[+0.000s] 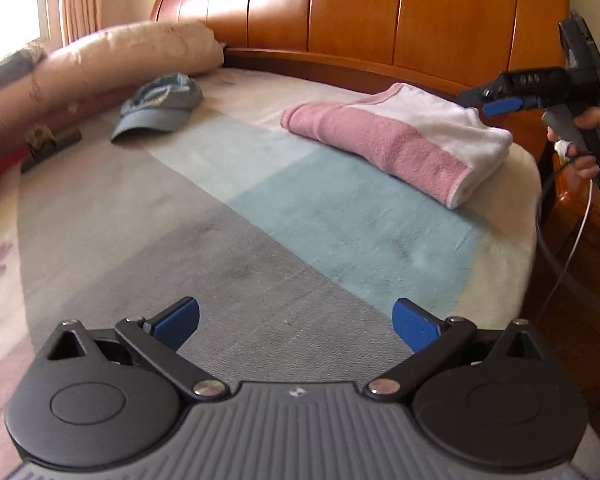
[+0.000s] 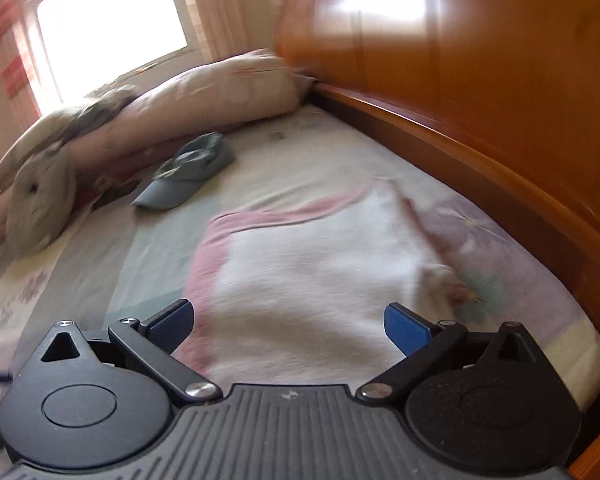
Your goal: Fold clothes
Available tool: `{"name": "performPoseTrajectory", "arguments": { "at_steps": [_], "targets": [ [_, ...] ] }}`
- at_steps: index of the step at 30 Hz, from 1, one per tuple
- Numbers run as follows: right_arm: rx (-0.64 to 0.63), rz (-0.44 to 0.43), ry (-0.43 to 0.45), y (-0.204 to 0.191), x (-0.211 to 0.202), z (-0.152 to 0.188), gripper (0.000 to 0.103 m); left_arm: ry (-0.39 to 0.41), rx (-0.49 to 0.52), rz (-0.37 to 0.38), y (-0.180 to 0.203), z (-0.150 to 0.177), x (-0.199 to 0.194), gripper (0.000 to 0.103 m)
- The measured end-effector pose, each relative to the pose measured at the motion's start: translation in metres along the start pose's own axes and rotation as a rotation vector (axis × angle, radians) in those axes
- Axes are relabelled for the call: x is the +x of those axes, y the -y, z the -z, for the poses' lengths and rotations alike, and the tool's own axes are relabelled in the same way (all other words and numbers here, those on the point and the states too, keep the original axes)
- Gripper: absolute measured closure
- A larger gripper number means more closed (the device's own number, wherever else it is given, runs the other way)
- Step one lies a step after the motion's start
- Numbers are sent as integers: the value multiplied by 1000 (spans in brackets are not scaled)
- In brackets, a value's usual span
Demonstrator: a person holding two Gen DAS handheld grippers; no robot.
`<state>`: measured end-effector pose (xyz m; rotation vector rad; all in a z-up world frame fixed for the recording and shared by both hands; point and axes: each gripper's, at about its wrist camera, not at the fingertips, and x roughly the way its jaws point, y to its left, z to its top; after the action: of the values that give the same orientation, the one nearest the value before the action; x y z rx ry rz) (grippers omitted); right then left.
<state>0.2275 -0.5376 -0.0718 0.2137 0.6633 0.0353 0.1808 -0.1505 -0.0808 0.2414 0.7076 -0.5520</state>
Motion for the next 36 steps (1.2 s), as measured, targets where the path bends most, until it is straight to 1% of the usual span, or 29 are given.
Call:
{"name": "performPoseTrajectory", "arguments": {
  "at_steps": [4,9,11,12,16,18,19,22,23,25,28,29,32,34,36],
  "targets": [
    [-129,27,-13,-25,7,23,0,-2,-25,6,0,4,0,1],
    [-289,60,-29,-57,16,52,0,-24,-48,-12,-2,12,0,1],
    [-310,54,-29,-60,10,50,0,-21,-47,-17,-1,11,0,1],
    [-306,49,-24,-59,8,45,0,-16,-45,-16,0,10,0,1],
    [-282,68,54,-55,5,12,0,7,-44,-4,5,7,-1,1],
    [-266,85,58,-48,13,1,0,11,-45,-8,6,8,-2,1],
    [-263,103,43,-43,19,1,0,12,-44,-12,5,9,-3,1],
    [-238,145,-57,-19,34,13,0,18,-49,-38,0,11,-4,1],
    [-222,142,-59,-13,32,16,0,20,-53,-45,-2,11,-5,1],
    [-191,133,-24,-7,22,14,0,24,-68,-56,-7,9,-4,1],
    [-170,120,70,-9,11,-4,0,49,-71,-76,-8,7,-4,1],
    [-170,109,88,-10,11,-11,0,58,-68,-82,-7,6,-4,1],
    [-149,102,74,-5,29,-22,0,75,-37,-89,-3,9,-5,1],
    [-134,99,59,0,42,-28,0,64,-15,-98,-2,11,-5,1],
    [-83,84,13,14,56,-25,0,50,-16,-90,-3,12,-4,1]
  ]
}}
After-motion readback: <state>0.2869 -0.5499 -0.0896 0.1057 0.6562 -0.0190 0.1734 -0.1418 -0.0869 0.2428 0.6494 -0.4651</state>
